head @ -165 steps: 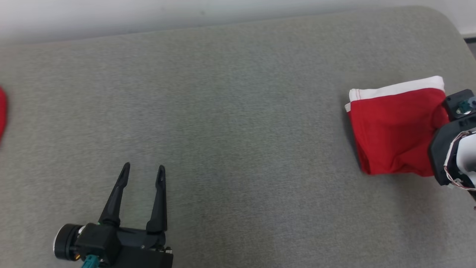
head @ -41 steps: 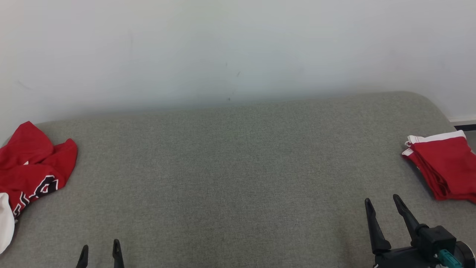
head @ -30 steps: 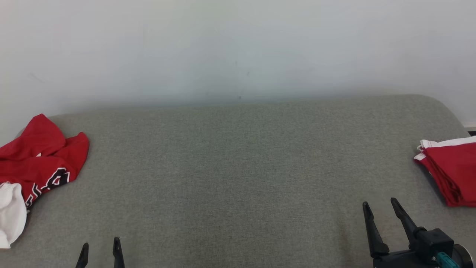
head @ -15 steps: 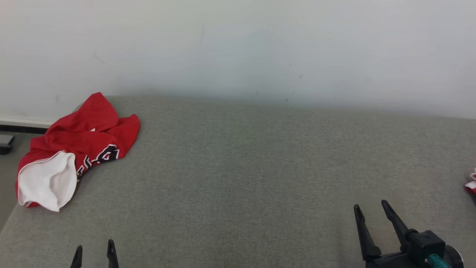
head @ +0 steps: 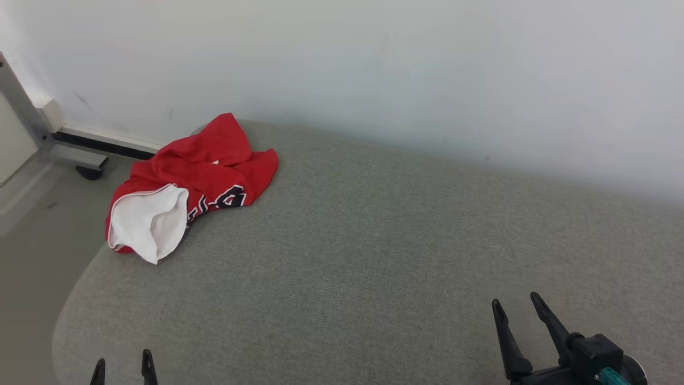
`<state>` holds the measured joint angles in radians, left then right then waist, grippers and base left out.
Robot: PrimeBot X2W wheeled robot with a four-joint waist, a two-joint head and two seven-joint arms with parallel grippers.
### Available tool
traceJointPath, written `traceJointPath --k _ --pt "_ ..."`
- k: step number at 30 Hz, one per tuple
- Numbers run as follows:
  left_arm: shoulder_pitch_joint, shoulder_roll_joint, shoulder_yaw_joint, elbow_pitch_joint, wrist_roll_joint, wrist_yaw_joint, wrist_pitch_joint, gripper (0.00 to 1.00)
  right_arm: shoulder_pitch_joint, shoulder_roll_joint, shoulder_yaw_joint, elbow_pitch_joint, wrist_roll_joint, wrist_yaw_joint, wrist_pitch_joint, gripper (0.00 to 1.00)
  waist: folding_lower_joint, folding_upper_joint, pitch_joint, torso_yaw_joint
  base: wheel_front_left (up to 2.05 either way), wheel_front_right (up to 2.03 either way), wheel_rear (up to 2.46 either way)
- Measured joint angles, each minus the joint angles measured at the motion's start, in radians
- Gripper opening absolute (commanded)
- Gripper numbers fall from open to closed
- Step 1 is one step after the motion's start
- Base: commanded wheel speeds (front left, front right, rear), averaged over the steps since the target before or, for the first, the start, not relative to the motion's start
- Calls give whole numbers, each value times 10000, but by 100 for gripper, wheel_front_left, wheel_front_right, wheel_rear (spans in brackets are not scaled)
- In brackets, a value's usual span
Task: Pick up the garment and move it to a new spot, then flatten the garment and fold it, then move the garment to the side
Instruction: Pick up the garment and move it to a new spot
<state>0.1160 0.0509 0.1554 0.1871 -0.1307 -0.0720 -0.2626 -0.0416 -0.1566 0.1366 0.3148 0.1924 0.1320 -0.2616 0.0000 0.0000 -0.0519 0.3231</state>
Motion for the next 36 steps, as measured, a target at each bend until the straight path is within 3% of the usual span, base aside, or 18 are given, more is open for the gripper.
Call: traceJointPath --k 8,21,28,36 --pt "90 4 163 -50 -48 -29 0 100 -30 86 130 40 27 0 -2 100 0 0 -34 554 0 0 0" --pt "-67 0 535 295 -591 -203 0 100 -38 -15 186 -35 100 0 -2 100 0 0 187 168 0 0 0" --pt "-1592 305 548 1289 -1141 -422 244 100 -324 -188 153 -236 94 -2 -2 100 1 1 793 -21 0 0 0" --pt "-3907 1085 627 1609 -1676 -428 1524 100 -794 -372 267 -456 65 0 -2 100 1 2 1715 -272 0 0 0"
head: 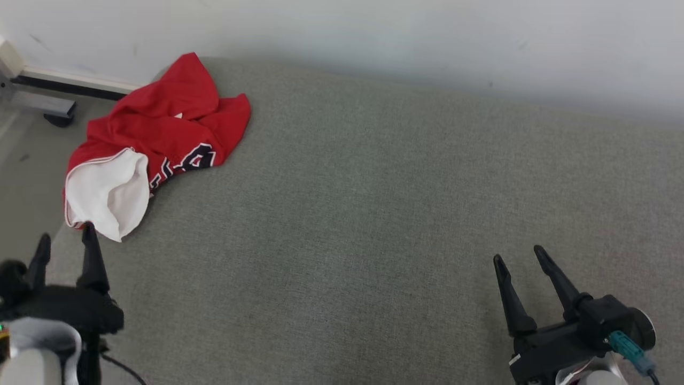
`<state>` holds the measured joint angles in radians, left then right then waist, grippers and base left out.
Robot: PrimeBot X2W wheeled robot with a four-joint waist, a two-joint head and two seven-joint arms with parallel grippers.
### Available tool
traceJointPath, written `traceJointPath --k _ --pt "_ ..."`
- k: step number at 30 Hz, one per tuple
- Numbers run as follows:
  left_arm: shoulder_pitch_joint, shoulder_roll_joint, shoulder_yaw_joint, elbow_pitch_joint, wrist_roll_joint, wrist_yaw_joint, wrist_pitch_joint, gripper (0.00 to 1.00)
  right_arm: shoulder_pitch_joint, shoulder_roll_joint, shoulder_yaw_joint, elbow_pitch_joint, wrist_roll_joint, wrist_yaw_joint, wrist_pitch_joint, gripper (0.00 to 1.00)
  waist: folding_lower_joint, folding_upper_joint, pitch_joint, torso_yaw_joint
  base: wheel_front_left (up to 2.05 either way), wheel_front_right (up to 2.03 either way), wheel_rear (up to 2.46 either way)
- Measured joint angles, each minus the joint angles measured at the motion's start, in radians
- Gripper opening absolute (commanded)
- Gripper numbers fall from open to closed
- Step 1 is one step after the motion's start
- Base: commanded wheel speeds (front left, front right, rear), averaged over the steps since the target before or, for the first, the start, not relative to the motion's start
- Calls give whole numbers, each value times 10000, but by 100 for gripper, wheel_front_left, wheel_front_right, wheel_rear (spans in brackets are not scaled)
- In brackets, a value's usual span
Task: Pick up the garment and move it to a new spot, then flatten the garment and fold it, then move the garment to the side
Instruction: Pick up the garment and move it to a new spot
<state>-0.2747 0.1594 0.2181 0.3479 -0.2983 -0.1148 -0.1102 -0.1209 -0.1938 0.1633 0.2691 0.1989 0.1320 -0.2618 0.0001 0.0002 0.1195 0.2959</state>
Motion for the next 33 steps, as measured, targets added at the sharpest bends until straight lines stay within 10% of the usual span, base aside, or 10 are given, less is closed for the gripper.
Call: traceJointPath --k 11,20,33 --pt "-3065 1638 686 -128 -1756 288 4786 100 -1131 -462 414 -640 -96 0 2 100 2 1 1945 -624 0 0 0" --pt "-5027 2167 1751 -800 -3599 1804 8261 100 -1688 -690 435 -1517 -163 0 0 100 1 -1 3830 -1377 0 0 0" --pt "-4359 2424 1772 -2451 -3177 3837 10552 100 -2244 -190 738 -2343 -236 29 -150 100 -4 -6 5437 -2538 0 0 0"
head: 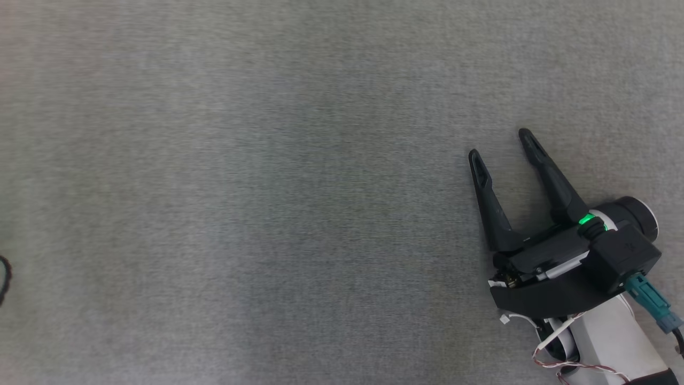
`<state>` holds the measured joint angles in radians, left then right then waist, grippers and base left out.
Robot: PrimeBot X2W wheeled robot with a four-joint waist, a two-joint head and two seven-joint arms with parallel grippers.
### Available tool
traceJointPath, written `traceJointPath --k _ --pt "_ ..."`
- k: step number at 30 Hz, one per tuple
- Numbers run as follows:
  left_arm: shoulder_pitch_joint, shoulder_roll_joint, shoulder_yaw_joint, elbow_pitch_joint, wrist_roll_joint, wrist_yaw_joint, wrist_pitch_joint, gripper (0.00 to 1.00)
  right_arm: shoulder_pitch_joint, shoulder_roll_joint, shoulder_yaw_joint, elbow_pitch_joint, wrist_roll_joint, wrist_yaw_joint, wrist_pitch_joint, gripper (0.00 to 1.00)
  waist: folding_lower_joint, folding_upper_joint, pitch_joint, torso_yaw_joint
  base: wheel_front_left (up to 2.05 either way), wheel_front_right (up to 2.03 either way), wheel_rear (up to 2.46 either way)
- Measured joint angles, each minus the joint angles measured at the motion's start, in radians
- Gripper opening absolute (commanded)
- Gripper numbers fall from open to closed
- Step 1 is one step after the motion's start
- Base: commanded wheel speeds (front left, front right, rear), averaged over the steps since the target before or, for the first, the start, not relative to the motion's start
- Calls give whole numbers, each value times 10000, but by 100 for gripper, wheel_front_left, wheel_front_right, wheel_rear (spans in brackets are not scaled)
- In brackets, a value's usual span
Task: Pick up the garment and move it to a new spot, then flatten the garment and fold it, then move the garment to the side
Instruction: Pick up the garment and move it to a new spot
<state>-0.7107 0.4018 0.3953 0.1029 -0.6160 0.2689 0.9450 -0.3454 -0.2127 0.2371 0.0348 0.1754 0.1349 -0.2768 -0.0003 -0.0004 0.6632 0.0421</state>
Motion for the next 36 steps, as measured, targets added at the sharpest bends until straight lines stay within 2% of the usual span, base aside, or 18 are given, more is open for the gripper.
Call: traceJointPath --k 4,5,6,7,15,26,36 --pt "266 -12 -46 -165 50 219 263 100 -95 8 -19 -81 2 0 -31 100 0 0 189 -283 0 0 0" --pt "306 -2 -56 -201 75 261 334 56 -106 8 -35 -86 2 2 -38 100 0 0 211 -334 0 0 0" --pt "331 12 -71 -215 75 293 397 38 -110 10 -63 -86 2 0 -40 100 0 0 217 -373 0 0 0" --pt "349 33 -79 -251 92 295 422 0 -110 10 -88 -79 2 0 -40 100 1 2 200 -393 0 0 0" --pt "545 -73 -119 -401 71 290 370 0 -37 8 -190 222 4 -17 33 100 4 7 -261 -370 0 0 0" --pt "243 25 -253 -88 -188 -414 -13 0 598 228 -391 717 67 -29 125 100 5 9 -1419 -255 0 0 0" --pt "-443 228 -708 -316 -178 -596 58 0 1282 748 -619 976 161 -29 125 100 3 6 -2899 -181 0 0 0"
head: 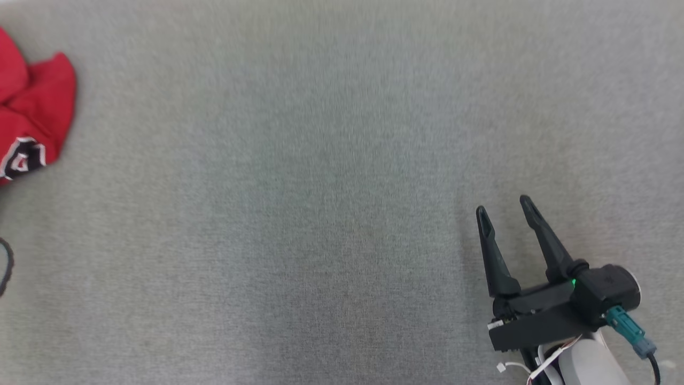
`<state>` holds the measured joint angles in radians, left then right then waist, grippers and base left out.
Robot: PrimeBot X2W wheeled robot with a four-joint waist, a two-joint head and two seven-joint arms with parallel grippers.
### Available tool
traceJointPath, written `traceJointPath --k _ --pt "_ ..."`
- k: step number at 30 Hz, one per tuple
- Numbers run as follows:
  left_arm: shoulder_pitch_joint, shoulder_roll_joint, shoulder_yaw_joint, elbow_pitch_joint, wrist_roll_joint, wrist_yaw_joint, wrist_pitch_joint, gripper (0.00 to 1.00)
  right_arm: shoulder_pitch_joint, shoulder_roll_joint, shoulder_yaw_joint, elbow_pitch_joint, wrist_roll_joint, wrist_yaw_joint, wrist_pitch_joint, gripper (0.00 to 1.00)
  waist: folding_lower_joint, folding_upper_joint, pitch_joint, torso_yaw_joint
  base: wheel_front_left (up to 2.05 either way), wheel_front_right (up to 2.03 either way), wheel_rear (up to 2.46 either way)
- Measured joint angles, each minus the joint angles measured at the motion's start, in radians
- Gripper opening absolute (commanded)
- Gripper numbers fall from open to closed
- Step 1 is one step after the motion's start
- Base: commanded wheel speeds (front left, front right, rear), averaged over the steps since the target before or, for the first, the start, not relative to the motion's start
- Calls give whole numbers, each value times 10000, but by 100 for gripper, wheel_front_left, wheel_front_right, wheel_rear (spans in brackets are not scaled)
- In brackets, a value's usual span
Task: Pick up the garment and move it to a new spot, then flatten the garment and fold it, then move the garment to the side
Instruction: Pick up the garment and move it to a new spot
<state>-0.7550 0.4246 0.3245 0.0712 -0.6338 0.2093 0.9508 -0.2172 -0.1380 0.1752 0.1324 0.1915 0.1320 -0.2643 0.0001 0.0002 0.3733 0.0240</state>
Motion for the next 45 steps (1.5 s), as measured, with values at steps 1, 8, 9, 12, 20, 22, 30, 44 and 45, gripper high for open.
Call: traceJointPath --k 1,8,9,12,20,22,30,44,45 --pt "-58 38 -13 8 -4 -79 2 0 62 46 -33 15 6 0 2 100 0 0 -156 1 0 0 0" --pt "-151 56 -485 -497 82 -86 263 0 527 259 -190 84 46 0 2 100 -2 -3 -1221 1 0 0 0" --pt "-155 58 -522 -527 84 -174 221 0 574 280 -219 82 48 0 2 100 -2 -4 -1354 0 0 0 0" --pt "-144 84 -727 -773 332 -566 -479 16 795 349 -303 54 44 0 0 100 -2 -3 -1712 6 0 0 0" --pt "1028 -596 -1381 -869 1118 -1657 -3442 100 1388 347 -943 40 2 0 2 100 -2 -3 -2417 95 0 0 0" --pt "1607 -817 -1546 -899 1475 -1879 -4483 100 1588 328 -1175 12 -8 0 2 100 -2 -3 -2631 125 0 0 0" --pt "4362 -1919 -2293 -464 2336 -2416 -7770 100 2514 324 -1816 -100 -90 0 2 100 -3 -4 -3546 168 0 0 0" --pt "6804 -3287 -3687 1831 3776 -2282 -11971 100 2853 240 -1839 506 52 -2 144 100 -2 -3 -4262 -359 0 0 0" --pt "6852 -3312 -3760 2040 3877 -2322 -12000 100 2850 222 -1845 606 50 0 148 100 -2 -2 -4288 -389 0 0 0"
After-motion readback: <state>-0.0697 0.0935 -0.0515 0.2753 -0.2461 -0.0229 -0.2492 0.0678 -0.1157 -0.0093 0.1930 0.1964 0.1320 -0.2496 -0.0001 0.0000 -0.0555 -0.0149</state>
